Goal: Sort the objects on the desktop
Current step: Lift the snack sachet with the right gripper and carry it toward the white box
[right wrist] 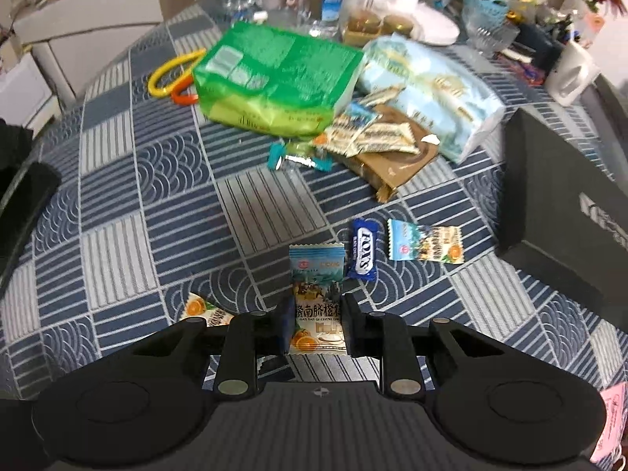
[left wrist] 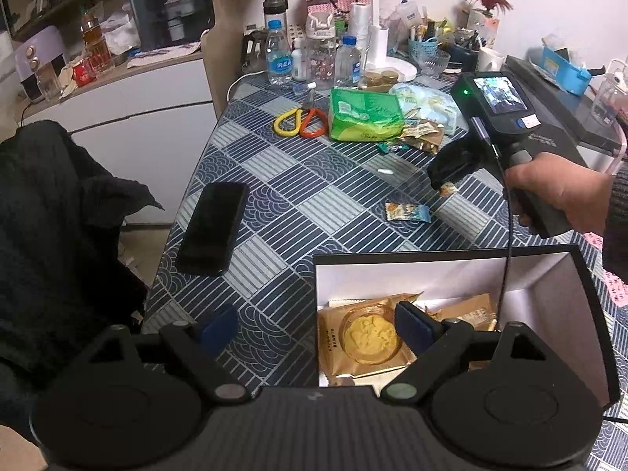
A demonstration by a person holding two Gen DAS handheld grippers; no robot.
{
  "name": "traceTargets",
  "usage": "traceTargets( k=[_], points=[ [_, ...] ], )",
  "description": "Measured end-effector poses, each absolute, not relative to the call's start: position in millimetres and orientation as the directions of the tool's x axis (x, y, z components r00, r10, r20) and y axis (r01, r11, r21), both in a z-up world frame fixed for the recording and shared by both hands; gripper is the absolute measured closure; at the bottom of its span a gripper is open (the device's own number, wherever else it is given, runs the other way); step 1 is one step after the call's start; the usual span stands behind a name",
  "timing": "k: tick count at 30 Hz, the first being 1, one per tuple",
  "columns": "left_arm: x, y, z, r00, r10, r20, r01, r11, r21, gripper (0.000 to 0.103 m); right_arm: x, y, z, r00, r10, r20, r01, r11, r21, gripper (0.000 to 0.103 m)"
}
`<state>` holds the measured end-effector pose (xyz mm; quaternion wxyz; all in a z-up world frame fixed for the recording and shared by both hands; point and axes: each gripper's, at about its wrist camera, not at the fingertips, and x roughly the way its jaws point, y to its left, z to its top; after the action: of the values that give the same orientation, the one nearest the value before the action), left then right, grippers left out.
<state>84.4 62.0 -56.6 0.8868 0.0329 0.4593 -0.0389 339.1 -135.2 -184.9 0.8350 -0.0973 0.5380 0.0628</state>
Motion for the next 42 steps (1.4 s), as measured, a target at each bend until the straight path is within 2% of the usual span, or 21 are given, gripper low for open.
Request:
traceTargets(
  k=[9,24,42],
  points=[
    [57.9,54.1,-35.8,0.614,-0.071,-0.786,0.134,0.991,0.015,0.000,307.4,-137.9,-145.8,0.487,-0.039,-0.873,-0.155,0.979,-0.130,0.078],
    [6.9,46.0,-6.9,0.667,-0.112,-0.737,0.180,0.984,0.014,0.000,245.0,-141.3,-84.7,0.585,-0.038,-0.810,-0.088,0.990,-0.110,0.078],
    [-44.3,49.2,6.1,0.697,-0.127,-0.705,0.204,0.979,0.025,0.000,169.6,-150.0,-46.8,0.643,-0.034,-0.765,-0.053,0.995,-0.088,0.078]
  ],
)
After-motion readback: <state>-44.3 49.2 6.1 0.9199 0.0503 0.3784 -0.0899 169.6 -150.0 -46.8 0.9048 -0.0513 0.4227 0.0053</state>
